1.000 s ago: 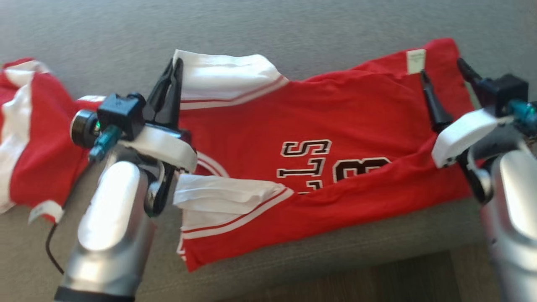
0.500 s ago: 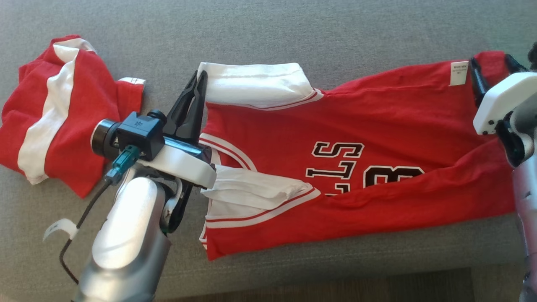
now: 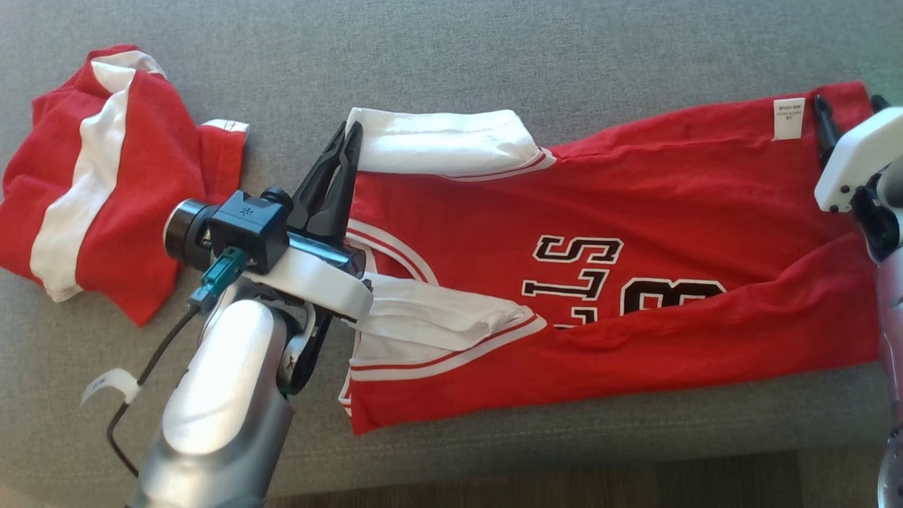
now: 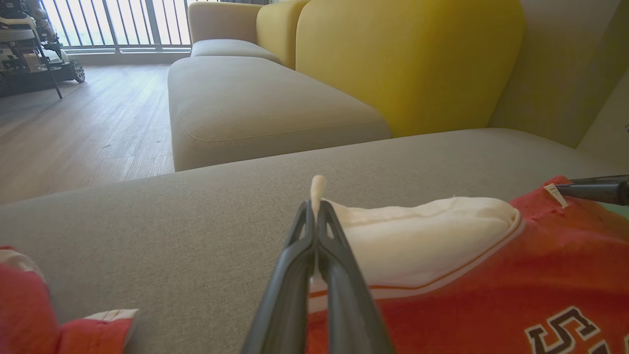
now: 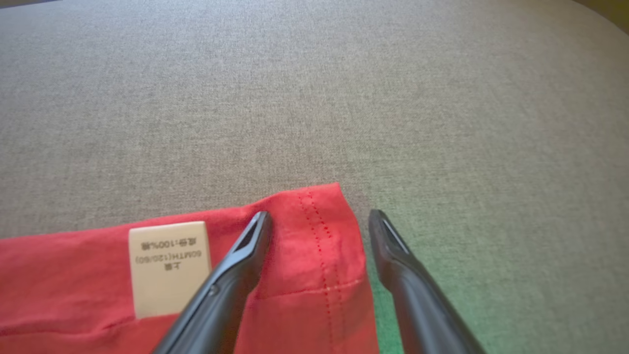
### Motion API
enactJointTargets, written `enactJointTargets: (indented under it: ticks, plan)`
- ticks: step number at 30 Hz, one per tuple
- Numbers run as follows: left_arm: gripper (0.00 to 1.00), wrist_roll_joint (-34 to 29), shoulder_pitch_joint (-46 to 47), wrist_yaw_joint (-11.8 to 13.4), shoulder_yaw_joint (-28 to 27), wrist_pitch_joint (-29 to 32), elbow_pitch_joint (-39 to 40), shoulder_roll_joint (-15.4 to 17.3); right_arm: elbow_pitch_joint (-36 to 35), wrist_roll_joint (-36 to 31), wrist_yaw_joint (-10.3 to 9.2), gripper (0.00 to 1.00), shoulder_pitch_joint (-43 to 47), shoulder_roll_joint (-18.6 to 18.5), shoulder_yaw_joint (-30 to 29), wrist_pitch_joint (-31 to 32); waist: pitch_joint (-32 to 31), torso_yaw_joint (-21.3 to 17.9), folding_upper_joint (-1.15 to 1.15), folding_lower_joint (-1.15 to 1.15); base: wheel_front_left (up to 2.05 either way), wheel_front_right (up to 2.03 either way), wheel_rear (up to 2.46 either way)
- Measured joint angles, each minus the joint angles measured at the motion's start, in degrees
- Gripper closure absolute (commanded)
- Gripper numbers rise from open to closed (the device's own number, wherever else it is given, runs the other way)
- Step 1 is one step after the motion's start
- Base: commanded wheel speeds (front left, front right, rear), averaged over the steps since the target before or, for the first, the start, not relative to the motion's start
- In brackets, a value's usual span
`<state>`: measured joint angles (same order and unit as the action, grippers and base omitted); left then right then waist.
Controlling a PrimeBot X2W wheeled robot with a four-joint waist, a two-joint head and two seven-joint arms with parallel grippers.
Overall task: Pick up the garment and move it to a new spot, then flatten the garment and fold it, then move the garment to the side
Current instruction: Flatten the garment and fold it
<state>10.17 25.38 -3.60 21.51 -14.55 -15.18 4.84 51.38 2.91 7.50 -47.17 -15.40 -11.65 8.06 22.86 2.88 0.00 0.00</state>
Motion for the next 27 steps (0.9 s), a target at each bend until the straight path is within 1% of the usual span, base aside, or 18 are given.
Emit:
enactJointTargets:
  ticks: [5, 8, 9, 10, 13, 18, 22, 24, 27]
  plan:
    - [1.00, 0.0, 0.1, -0.4, 0.1, 0.0, 0.0, 0.0, 2.0, 0.5, 0.00, 0.00, -1.7, 0.0, 1.2, -0.2, 0.3, 0.0, 0.00, 0.00, 0.00, 0.00, 0.00]
    - [1.00, 0.0, 0.3, -0.4, 0.2, 0.0, -0.1, 0.0, 3.1, 0.5, 0.01, 0.00, -2.5, -0.6, 1.7, -0.5, 0.5, 0.2, 0.00, 0.00, 0.00, 0.00, 0.00]
    - [1.00, 0.0, 0.5, -0.4, 0.3, 0.0, -0.2, 0.0, 3.7, 0.7, 0.00, 0.37, -2.9, -0.7, 2.1, -0.5, 0.6, 0.3, 0.00, 0.00, 0.00, 0.00, 0.00]
    - [1.00, 0.0, 0.7, -0.4, 0.3, 0.0, -0.2, 0.0, 4.0, 0.7, 0.01, 1.00, -3.3, -0.9, 2.5, -0.5, 0.7, 0.4, 0.00, 0.00, 0.00, 0.00, 0.00]
    - [1.00, 0.0, 0.8, -0.4, 0.2, 0.0, -0.3, 0.1, 4.8, 0.9, 0.01, 1.00, -4.2, -0.9, 3.6, -0.6, 0.7, 0.4, 0.00, 0.00, 0.00, 0.00, 0.00]
    - [1.00, 0.0, 0.8, -0.2, -0.1, 0.0, -1.4, 0.1, 5.4, 1.3, 0.01, 1.00, -3.9, -1.0, 4.6, -4.6, -0.2, 0.2, 0.00, 0.00, 0.00, 0.00, 0.00]
    - [1.00, 0.2, 0.8, 0.6, -0.8, 0.0, -2.6, 0.2, 5.3, 1.3, 0.01, 1.00, -3.9, -0.9, 4.8, -7.7, -1.7, -0.4, 0.00, 0.00, 0.00, 0.00, 0.00]
    - [1.00, 1.3, 0.7, 1.1, -2.2, 0.0, -3.6, 0.2, 5.0, 1.8, 0.01, 1.00, -3.8, -0.9, 4.8, -9.8, -2.9, -1.0, 0.00, 0.00, 0.00, 0.00, 0.00]
    - [1.00, 1.6, 0.7, 1.1, -2.9, 0.0, -4.5, 0.4, 5.0, 1.9, 0.01, 1.00, -3.3, -0.9, 5.0, -10.2, -4.0, -1.6, 0.00, 0.00, 0.00, 0.00, 0.00]
